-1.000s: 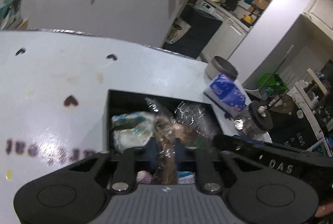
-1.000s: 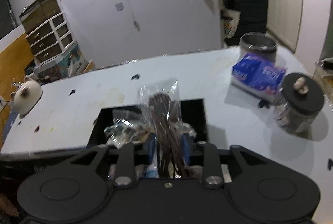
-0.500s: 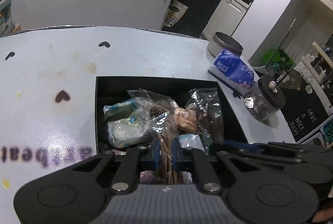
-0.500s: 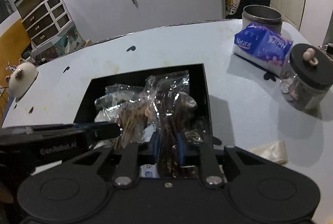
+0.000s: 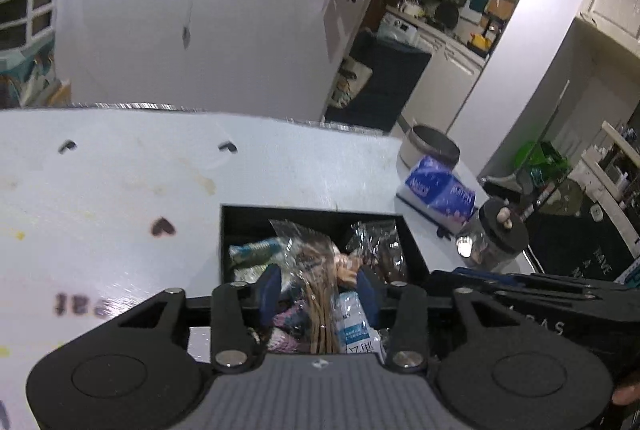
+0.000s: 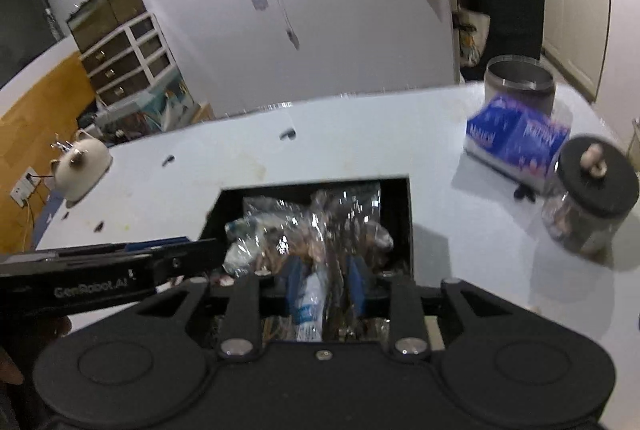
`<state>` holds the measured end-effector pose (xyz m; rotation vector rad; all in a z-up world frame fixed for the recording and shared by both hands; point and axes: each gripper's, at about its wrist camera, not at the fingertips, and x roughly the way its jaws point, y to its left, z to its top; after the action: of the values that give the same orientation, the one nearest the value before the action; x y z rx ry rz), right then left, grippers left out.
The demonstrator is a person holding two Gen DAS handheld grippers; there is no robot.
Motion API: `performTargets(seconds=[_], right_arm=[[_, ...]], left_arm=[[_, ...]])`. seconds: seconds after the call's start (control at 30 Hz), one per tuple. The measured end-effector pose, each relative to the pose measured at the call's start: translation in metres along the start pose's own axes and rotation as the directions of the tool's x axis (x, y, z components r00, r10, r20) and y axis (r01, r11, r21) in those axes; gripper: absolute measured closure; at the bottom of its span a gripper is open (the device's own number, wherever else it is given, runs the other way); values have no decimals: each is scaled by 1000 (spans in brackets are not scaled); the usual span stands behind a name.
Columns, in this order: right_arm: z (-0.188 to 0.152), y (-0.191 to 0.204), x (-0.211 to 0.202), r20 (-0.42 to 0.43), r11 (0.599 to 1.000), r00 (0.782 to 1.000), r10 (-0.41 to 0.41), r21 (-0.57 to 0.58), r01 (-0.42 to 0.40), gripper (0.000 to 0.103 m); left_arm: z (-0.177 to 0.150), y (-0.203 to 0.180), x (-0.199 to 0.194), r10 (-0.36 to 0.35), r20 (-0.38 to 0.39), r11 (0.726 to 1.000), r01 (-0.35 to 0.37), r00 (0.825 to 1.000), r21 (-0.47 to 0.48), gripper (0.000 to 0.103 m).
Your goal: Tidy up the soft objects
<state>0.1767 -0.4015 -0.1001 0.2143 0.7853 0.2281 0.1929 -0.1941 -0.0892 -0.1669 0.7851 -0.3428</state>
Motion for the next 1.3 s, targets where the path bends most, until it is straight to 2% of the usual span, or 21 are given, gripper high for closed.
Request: performTargets(seconds=[0.1, 0.17, 0.27, 0.37, 0.53, 0.87, 1.03, 1.3], right_arm=[[2, 0, -15, 38, 1000, 999, 4, -19, -3, 71], [1, 1, -24, 63, 1000, 998, -1, -28, 3, 65], [-1, 4, -39, 98, 999, 995, -8, -38, 12, 55], [-7, 9, -54, 138, 998, 990, -25, -61, 34, 42], [-19, 17, -76, 189, 996, 980, -57, -57, 69, 31], [-41, 41, -112, 252, 989, 961, -113, -62, 132, 9], [-56, 53, -126, 263, 987, 956, -130, -56, 150, 0], [-81, 68, -144, 281, 983, 947, -159, -46, 178, 0]], left_arm=[[1, -1, -21, 25, 37, 1000, -25, 999, 11, 42], [0, -1, -33, 38, 55, 999, -40, 998, 18, 30], [-2, 0, -50, 61, 81, 998, -63, 995, 23, 19], [-7, 3, -68, 68, 108, 997, -71, 992, 24, 11], [-15, 10, -94, 85, 133, 996, -90, 987, 28, 1], [-42, 24, -134, 133, 159, 989, -140, 978, 37, 0], [-56, 32, -150, 125, 165, 990, -133, 978, 40, 0], [-76, 39, -171, 109, 165, 991, -120, 980, 59, 0]])
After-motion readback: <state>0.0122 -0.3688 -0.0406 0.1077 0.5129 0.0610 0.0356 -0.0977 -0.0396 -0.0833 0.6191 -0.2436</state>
